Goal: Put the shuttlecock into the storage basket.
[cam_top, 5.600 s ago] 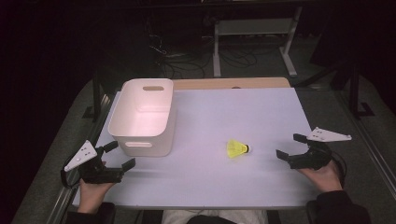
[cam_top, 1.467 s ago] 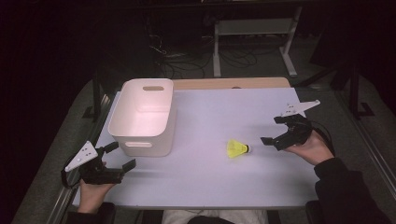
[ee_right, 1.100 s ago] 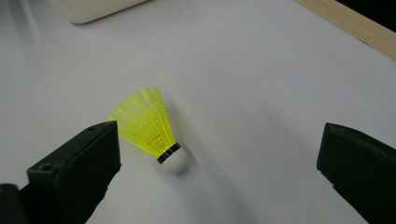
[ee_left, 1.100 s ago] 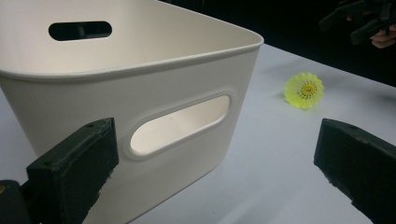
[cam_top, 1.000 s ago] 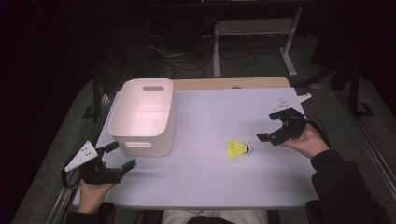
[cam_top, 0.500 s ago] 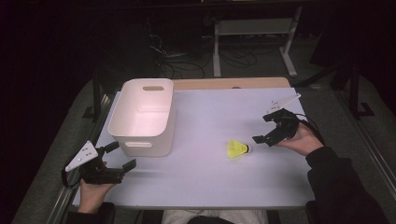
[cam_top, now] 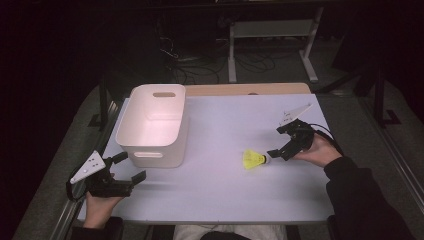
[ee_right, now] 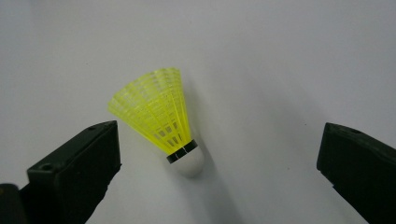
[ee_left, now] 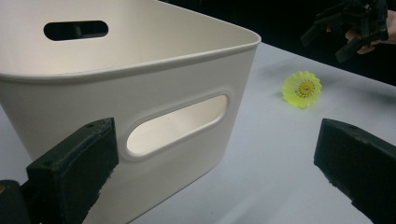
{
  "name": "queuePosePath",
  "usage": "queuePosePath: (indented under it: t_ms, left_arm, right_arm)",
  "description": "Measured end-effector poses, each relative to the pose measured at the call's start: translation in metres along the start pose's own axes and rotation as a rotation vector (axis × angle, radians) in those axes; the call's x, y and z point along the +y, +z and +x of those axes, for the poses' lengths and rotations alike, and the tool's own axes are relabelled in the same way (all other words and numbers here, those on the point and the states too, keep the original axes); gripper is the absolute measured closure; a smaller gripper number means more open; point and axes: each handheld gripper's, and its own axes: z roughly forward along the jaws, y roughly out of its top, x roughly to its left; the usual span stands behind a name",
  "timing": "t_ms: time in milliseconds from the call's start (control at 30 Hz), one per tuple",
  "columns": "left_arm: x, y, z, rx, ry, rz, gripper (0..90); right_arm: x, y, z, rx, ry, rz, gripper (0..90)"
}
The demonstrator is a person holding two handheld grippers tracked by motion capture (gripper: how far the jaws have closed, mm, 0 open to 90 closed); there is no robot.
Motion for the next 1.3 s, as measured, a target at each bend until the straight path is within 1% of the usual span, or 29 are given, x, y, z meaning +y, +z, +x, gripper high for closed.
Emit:
queuePosePath:
  t_ms: [100,167,200,300,333,600,733,1000,1100,1233,1267,1300]
  left_arm:
    - [0.0,0.0,0.0,0.0,0.002,0.002,0.0]
    - [0.0,0.0,0.0,-0.001,0.001,0.002,0.0]
    - [0.0,0.0,0.0,-0.001,0.001,0.003,0.0]
    - [0.0,0.0,0.0,0.0,0.002,0.002,0.0]
    - [0.0,0.0,0.0,0.0,0.002,0.003,0.0]
    - [0.0,0.0,0.0,-0.003,0.001,0.003,0.0]
    - [0.0,0.0,0.0,-0.004,0.001,0.004,0.0]
    - [0.0,0.0,0.0,-0.002,-0.001,0.002,0.0]
    - [0.0,0.0,0.0,-0.003,-0.001,0.003,0.0]
    - [0.0,0.0,0.0,-0.004,0.0,0.002,0.0]
    - [0.0,0.0,0.0,-0.004,0.0,0.002,0.0]
    - [0.0,0.0,0.0,-0.004,0.0,0.002,0.0]
  right_arm:
    - [0.0,0.001,0.001,0.001,0.007,0.007,0.0]
    - [0.0,0.002,0.001,0.003,0.005,0.009,0.0]
    - [0.0,0.004,0.001,0.006,-0.006,0.017,0.0]
    - [0.0,0.005,0.002,0.009,-0.001,0.021,0.0]
    - [0.0,0.006,0.001,0.01,-0.011,0.023,0.0]
    - [0.0,0.014,0.004,0.034,-0.034,0.051,0.0]
    - [0.001,0.017,0.005,0.047,-0.052,0.057,0.0]
    - [0.001,0.024,0.008,0.07,-0.065,0.091,0.0]
    - [0.001,0.026,0.009,0.074,-0.069,0.094,0.0]
    - [0.0,0.03,0.01,0.083,-0.075,0.118,0.0]
    - [0.0,0.033,0.011,0.085,-0.082,0.133,0.0]
    - [0.0,0.033,0.011,0.085,-0.082,0.133,0.0]
